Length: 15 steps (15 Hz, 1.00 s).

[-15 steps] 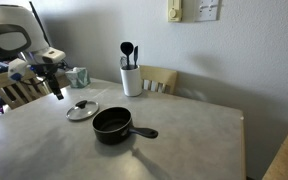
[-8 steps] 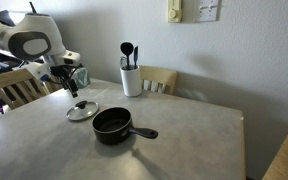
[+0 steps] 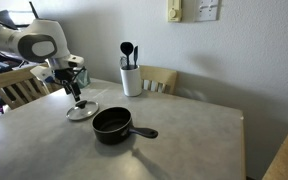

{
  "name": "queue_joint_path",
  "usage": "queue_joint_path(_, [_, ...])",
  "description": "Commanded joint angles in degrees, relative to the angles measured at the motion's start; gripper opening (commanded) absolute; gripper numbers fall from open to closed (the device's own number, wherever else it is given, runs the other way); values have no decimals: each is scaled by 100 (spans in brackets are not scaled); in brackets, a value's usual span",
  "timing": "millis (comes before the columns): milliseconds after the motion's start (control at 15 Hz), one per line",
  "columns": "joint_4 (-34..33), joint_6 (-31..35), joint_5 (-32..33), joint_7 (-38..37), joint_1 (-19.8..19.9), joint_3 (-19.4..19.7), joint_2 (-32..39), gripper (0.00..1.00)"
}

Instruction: Put the glass lid on top of the black pot

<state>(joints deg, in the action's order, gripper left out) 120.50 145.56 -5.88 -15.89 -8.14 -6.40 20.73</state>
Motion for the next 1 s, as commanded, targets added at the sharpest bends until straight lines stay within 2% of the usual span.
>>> queue_joint_path(0, [-669, -367, 396, -392, -276, 265, 522, 100])
queue_joint_path(333, [-1453, -745, 661, -839, -626, 397, 1102, 100])
queue_joint_path(600, [-1661, -942, 801, -1309, -907, 579, 1317, 100])
queue_joint_path(933, [-1717, -671, 1191, -1982, -1168, 962, 1538, 100])
